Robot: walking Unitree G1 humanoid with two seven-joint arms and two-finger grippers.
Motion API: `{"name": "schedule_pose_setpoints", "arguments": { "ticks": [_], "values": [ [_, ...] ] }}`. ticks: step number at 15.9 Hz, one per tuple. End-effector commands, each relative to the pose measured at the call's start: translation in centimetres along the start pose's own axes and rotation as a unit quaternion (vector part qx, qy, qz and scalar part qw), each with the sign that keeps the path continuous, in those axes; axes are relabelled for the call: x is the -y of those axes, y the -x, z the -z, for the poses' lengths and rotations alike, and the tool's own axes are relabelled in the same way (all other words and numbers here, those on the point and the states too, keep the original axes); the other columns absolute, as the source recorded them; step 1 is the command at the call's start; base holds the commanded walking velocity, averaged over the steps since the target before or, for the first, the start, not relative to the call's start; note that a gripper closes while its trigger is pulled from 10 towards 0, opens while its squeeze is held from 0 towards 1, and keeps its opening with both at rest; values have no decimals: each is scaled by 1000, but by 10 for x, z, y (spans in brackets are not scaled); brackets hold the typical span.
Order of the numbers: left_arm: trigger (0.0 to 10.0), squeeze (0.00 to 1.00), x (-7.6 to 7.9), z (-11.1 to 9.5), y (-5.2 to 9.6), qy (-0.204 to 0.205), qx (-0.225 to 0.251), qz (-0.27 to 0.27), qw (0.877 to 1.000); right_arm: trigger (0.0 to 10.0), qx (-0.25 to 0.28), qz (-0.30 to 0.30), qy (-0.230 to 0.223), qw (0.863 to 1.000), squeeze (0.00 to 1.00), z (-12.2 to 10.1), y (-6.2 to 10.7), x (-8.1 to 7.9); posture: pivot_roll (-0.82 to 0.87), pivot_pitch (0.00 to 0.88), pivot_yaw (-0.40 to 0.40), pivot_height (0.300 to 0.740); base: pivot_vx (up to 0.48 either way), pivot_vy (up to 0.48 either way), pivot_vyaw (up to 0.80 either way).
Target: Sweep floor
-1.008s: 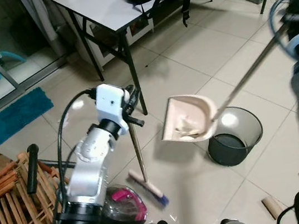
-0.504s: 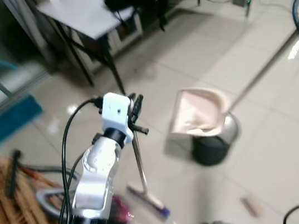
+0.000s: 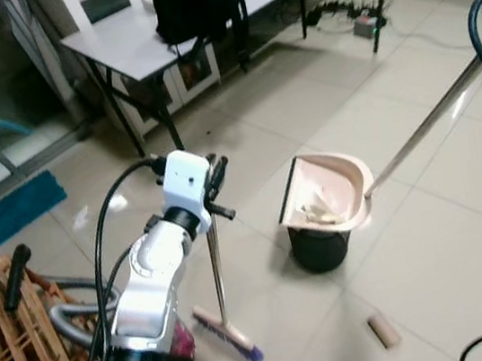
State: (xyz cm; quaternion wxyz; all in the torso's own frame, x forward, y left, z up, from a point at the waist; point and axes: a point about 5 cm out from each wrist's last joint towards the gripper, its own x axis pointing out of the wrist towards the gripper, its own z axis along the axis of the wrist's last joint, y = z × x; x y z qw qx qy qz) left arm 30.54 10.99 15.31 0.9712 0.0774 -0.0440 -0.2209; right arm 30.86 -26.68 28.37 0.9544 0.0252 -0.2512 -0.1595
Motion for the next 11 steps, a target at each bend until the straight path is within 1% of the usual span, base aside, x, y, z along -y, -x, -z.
{"name": "schedule_pose_setpoints", "arguments": {
  "ticks": [1, 11],
  "values": [
    [10000, 0, -6, -9, 1, -12, 19, -8, 1000, 10000, 28, -18, -16, 999, 0, -12, -2, -11, -44, 38, 123, 740, 289, 0, 0],
    [10000, 0, -6, -9, 0, -1, 21, -5, 1000, 10000, 24, -18, -16, 999, 0, -10, -1, -11, -49, 35, 126, 740, 360, 0, 0]
  ]
}}
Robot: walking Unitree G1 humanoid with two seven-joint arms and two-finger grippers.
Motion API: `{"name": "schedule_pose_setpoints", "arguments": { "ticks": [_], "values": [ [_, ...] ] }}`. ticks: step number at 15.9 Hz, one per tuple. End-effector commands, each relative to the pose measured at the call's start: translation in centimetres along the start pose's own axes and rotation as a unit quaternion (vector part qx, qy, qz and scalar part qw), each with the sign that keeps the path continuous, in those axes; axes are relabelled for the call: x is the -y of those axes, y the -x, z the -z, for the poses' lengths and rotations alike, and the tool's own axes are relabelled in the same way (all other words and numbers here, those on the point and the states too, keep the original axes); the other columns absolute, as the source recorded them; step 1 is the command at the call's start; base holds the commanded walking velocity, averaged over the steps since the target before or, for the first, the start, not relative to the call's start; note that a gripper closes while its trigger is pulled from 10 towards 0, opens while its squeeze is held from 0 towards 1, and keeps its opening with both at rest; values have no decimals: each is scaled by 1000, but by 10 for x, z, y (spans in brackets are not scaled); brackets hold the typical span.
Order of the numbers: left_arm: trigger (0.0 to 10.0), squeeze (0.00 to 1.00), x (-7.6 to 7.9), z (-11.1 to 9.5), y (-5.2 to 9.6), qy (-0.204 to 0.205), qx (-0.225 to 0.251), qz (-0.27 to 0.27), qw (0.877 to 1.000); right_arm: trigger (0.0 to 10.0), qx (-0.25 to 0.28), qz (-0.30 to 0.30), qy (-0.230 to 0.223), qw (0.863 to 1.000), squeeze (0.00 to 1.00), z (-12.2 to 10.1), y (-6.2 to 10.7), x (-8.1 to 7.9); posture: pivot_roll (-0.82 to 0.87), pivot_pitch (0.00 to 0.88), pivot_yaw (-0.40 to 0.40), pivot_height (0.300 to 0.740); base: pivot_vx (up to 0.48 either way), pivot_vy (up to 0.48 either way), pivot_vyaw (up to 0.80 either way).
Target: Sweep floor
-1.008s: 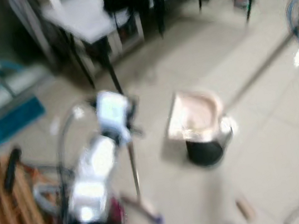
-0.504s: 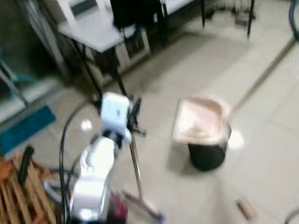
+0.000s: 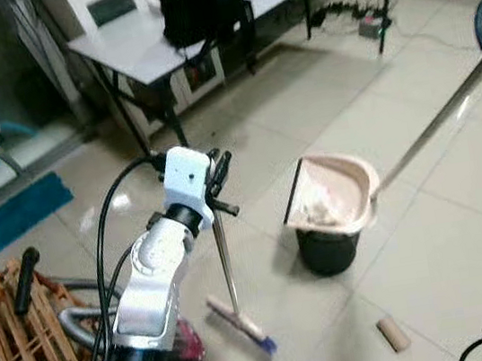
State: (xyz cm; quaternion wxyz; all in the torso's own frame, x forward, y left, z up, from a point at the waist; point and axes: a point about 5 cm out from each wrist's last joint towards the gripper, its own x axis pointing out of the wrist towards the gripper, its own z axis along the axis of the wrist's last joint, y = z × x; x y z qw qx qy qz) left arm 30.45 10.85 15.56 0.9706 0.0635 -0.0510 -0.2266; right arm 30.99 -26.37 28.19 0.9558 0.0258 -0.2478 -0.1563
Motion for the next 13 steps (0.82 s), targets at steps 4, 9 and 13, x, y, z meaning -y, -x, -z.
{"name": "schedule_pose_setpoints", "arguments": {
  "ticks": [4, 9, 13],
  "values": [
    [10000, 0, -5, -6, -2, -9, 11, -1, 1000, 10000, 30, -12, -12, 999, 0, -14, -2, -6, -53, 31, 129, 740, 397, 0, 0],
    [10000, 0, -5, -2, -1, -4, 6, 0, 1000, 10000, 27, -18, -11, 999, 0, -15, -2, -9, -70, 22, 110, 740, 397, 0, 0],
    [10000, 0, -1, 7, 5, 5, -4, -2, 1000, 10000, 27, -23, -9, 999, 0, -16, -4, -9, -74, 8, 100, 740, 0, 0, 0]
  ]
}}
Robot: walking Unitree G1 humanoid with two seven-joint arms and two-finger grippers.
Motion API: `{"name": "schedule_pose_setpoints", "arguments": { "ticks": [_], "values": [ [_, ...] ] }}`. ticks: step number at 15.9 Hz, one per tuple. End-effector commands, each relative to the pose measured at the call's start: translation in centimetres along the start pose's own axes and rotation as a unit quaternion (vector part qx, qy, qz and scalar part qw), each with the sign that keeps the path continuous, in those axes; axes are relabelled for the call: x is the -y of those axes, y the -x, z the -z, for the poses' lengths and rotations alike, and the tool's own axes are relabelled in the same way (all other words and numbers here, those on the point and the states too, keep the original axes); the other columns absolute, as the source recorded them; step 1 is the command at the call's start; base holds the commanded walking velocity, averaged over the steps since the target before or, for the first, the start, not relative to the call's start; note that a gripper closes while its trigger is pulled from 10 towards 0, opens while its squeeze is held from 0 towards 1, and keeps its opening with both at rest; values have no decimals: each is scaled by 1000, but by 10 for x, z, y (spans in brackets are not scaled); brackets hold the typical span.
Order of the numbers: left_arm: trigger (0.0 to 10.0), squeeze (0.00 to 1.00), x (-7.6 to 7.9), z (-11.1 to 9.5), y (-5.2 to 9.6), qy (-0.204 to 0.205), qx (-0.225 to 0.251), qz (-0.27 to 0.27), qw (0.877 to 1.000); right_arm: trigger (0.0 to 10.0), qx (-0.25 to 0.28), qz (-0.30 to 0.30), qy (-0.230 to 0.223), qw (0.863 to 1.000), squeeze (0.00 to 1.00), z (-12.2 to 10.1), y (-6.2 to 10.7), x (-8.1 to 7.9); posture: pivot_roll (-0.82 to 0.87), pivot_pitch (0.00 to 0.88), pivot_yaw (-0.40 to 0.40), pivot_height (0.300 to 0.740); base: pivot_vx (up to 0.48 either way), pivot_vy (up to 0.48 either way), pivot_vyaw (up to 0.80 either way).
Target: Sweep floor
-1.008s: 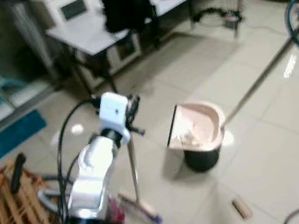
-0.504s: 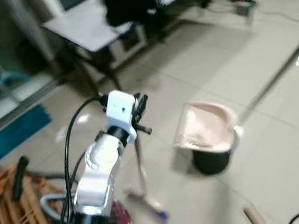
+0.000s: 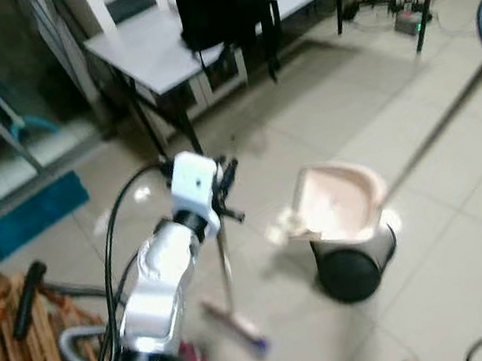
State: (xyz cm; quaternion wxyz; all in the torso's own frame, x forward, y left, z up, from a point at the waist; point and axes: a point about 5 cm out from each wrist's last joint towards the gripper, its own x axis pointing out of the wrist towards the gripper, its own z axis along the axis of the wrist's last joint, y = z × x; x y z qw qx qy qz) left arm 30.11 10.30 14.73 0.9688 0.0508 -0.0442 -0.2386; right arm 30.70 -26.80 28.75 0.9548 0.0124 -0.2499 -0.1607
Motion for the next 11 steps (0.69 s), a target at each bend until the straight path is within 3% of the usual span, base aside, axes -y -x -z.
{"name": "schedule_pose_setpoints", "arguments": {
  "ticks": [1, 11],
  "values": [
    [10000, 0, -9, 0, 6, -9, -3, -13, 1000, 10000, 24, -23, -22, 999, 0, -11, -3, -13, -74, 6, 101, 740, 0, 0, 0],
    [10000, 0, -11, 3, 10, -6, -9, -9, 1000, 10000, 29, 17, -32, 999, 0, -9, 1, 2, -74, 0, 135, 740, 0, 0, 0]
  ]
}}
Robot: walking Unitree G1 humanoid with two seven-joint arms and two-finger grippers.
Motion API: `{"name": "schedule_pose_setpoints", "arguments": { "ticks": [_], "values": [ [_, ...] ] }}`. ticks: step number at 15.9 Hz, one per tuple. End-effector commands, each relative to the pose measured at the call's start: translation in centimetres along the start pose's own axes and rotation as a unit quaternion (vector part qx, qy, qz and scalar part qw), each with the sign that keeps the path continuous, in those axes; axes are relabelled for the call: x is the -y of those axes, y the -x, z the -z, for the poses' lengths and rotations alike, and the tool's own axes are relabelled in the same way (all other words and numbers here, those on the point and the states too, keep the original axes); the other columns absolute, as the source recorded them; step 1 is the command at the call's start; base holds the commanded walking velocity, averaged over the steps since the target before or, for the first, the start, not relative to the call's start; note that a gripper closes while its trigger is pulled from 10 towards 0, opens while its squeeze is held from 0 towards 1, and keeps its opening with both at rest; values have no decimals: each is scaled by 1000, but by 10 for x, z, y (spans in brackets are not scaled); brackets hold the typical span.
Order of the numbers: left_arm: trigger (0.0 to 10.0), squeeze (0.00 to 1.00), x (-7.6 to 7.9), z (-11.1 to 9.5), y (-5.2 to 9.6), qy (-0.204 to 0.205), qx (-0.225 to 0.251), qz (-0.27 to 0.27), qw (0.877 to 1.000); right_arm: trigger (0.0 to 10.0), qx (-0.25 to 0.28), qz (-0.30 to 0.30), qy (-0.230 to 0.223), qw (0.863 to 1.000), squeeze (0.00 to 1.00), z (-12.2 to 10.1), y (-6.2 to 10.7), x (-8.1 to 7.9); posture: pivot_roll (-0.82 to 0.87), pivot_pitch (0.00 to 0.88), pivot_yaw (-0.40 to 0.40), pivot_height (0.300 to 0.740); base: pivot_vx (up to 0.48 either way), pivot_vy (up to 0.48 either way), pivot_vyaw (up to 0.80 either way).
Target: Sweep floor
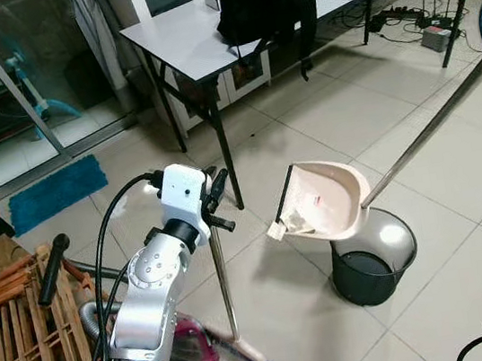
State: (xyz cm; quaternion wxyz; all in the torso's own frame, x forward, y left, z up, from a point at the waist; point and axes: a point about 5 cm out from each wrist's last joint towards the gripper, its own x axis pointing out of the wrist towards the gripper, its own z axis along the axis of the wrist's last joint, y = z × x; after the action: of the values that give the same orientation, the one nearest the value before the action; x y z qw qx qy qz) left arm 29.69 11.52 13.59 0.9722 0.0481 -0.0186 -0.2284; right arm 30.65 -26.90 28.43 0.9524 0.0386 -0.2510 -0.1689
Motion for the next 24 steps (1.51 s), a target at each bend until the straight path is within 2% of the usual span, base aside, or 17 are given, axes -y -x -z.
{"name": "schedule_pose_setpoints", "arguments": {
  "ticks": [1, 11, 13, 18, 24],
  "values": [
    [10000, 0, -3, -9, -1, -15, 16, 1, 1000, 10000, 34, 4, -8, 999, 0, -13, 0, 2, -75, 0, 136, 740, 0, 0, 0],
    [10000, 0, -3, -7, -3, -6, 13, -11, 1000, 10000, 34, 9, -2, 999, 0, -13, -3, 6, -86, 0, 124, 740, 0, -440, 0],
    [10000, 0, -5, -5, -3, 10, 8, -22, 1000, 10000, 35, 10, -2, 999, 0, -14, -3, 7, -87, 0, 126, 740, 0, 0, 0],
    [10000, 0, -8, -4, -2, 8, 3, -27, 1000, 10000, 35, 19, -1, 999, 0, -14, -2, 12, -86, 0, 125, 740, 0, 0, 0],
    [10000, 0, -9, -2, -1, 10, 1, -27, 1000, 10000, 40, 3, 14, 999, 0, -14, -3, 6, -82, 0, 126, 740, 0, 0, 0]
  ]
}}
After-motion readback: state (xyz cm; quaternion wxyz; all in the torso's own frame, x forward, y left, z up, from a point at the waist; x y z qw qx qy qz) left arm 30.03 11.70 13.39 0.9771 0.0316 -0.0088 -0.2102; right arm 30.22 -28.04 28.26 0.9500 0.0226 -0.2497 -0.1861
